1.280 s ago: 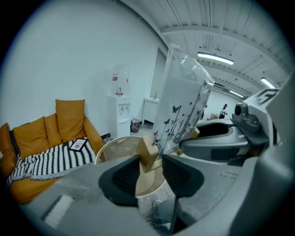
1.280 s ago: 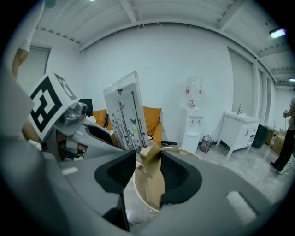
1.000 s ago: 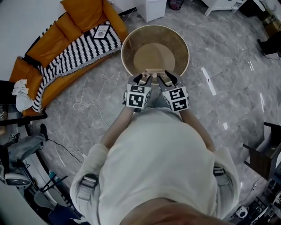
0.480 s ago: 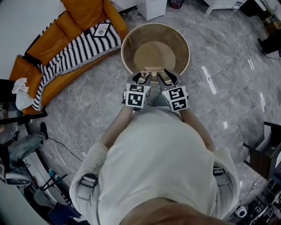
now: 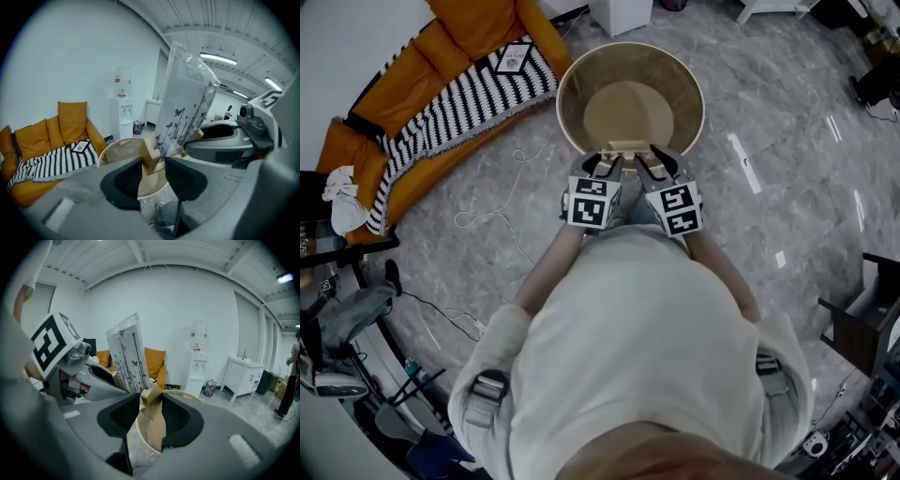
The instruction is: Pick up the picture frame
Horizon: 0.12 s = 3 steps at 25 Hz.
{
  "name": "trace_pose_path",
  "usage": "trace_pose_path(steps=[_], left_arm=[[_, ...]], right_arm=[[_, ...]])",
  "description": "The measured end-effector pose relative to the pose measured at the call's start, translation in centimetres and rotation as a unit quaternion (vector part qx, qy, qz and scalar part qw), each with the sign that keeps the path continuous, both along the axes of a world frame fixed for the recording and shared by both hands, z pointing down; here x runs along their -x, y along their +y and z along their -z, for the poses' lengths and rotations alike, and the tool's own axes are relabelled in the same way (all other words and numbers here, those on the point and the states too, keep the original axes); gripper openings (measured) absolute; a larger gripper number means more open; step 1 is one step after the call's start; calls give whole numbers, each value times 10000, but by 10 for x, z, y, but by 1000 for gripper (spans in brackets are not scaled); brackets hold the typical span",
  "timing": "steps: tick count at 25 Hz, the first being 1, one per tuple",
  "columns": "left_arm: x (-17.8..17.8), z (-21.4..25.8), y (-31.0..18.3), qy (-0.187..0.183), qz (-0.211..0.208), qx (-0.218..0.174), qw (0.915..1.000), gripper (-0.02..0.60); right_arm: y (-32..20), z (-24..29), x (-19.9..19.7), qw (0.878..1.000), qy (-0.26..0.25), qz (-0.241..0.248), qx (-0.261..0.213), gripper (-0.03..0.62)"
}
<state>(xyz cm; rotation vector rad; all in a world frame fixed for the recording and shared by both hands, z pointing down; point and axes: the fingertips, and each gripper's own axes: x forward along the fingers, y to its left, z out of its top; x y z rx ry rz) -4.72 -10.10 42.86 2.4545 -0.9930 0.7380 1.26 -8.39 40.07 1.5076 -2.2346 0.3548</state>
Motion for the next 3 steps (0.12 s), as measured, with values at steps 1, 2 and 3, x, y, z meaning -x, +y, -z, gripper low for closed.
trace_pose_path(steps=[1, 2, 3], left_arm=[[0, 0, 0, -1, -3, 3, 10000, 155], [-1, -1, -1, -3, -5, 6, 10000, 155], [-1, -1, -1, -4, -6, 9, 10000, 155]], right_arm=[[0, -1, 0, 10000, -2, -1, 4, 150], [-1, -1, -1, 10000, -9, -2, 10, 150], [-1, -2, -1, 10000, -15, -3, 18, 149]])
